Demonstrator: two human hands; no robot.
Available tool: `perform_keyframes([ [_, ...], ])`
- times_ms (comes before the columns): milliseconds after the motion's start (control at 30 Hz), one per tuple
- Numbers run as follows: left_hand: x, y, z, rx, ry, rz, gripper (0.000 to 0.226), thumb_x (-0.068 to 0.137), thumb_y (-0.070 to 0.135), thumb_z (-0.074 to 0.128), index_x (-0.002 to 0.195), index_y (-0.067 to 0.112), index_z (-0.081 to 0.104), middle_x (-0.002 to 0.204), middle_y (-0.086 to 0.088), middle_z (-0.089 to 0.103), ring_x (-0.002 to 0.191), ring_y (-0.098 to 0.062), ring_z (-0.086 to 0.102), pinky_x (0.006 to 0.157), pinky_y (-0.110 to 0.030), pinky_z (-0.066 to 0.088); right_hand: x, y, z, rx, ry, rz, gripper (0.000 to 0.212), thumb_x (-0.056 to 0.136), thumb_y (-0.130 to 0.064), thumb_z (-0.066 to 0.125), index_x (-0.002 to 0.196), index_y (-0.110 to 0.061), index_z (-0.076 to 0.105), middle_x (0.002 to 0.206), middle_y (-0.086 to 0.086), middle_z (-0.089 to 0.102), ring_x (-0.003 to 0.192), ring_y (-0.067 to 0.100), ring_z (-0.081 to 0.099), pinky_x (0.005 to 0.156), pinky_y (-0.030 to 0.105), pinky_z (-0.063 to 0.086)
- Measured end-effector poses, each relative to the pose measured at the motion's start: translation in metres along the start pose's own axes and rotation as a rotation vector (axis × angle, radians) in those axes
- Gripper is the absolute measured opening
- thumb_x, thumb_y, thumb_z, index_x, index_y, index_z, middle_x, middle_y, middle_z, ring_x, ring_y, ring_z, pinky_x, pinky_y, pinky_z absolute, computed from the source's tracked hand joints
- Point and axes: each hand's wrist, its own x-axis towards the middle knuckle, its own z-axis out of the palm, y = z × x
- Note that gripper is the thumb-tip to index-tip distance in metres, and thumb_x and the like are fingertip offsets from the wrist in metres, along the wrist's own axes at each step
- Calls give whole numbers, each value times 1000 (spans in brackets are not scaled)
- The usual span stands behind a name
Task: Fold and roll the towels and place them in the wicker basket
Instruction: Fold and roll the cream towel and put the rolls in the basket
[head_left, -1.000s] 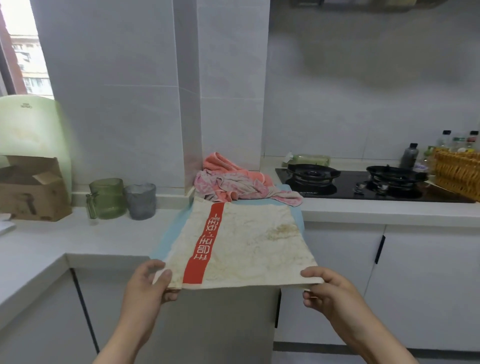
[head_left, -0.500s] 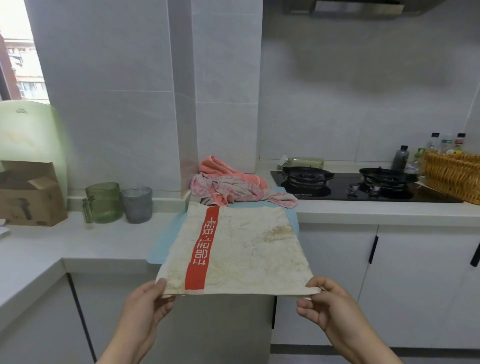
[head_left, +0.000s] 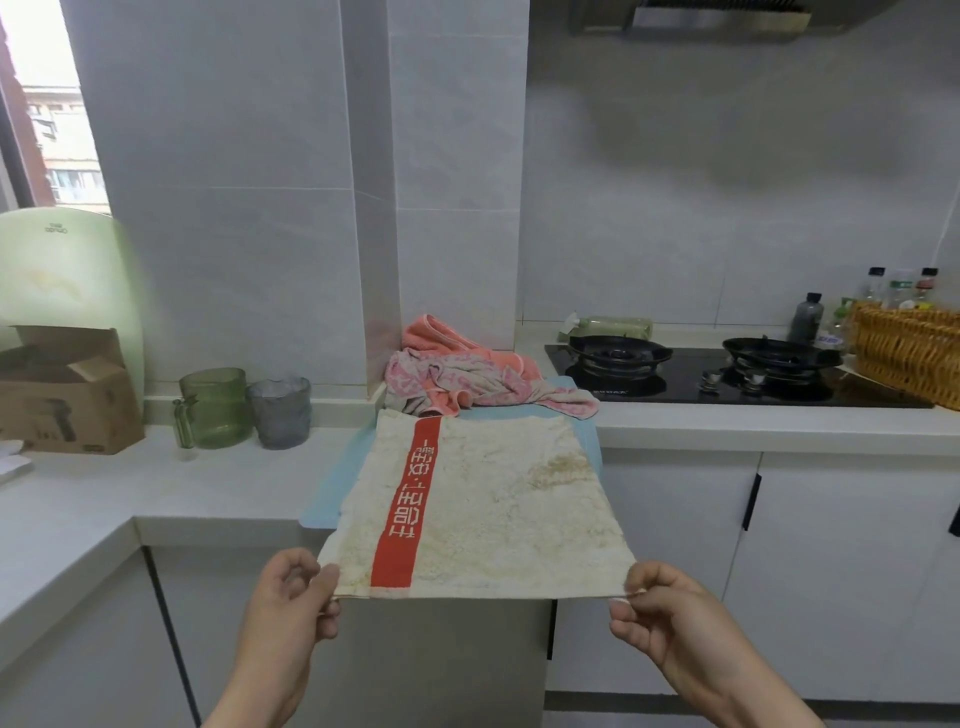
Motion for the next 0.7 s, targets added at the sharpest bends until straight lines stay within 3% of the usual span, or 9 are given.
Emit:
perform_keyframes([
  [133,2,9,-9,104,-116,2,20,84,-21,56,87,-1,59,74,-10,63,63,-20,54,54,-19,51,-2,-9,-6,-26,-80,-14,42,83,31,29,100,8,58,85,24,66,71,31,66,60,30,60],
  [233,3,16,-10,246,-95,70,36,78,-25,59,96,6,67,90,-2,72,75,-14,66,62,-12,52,0,-13,-6,-251,-60,-97,32,87,24,46,106,4,61,92,21,71,78,24,70,65,27,58],
  [333,5,22,-6,441,-22,219,33,79,-11,71,87,21,73,91,6,72,81,-13,68,61,-4,49,0,-18,-2,-432,0,-185,21,90,13,55,102,-1,67,91,19,73,78,21,71,68,27,55],
  [400,7,27,-7,526,-2,291,37,81,-3,73,78,34,74,80,11,72,70,-4,64,56,-5,44,-2,-23,2,-440,26,-233,17,92,7,57,99,-2,69,82,19,72,72,21,69,67,27,53],
  [500,8,40,-9,612,-37,412,43,82,2,73,81,45,71,79,8,69,69,1,59,59,-7,41,-5,-30,5,-512,100,-361,13,91,-6,63,92,-11,75,71,3,68,62,8,59,62,19,46],
  [567,7,52,-9,664,-79,479,44,84,3,70,84,48,67,87,7,62,80,2,56,65,-4,37,-8,-38,7,-582,118,-464,14,88,-12,68,84,-20,79,81,-3,66,66,4,57,64,14,44],
  [633,5,65,-9,668,-105,518,45,87,5,67,90,50,65,97,22,61,90,11,54,73,0,35,-12,-46,10,-580,93,-519,18,86,-13,69,77,-23,79,91,-11,66,74,3,59,66,9,45],
  [700,3,78,-9,631,-108,519,40,91,7,63,89,47,65,91,28,65,87,11,56,73,-5,38,-16,-57,15,-558,74,-546,21,88,-9,66,75,-20,79,90,-16,72,77,-3,63,67,3,45],
])
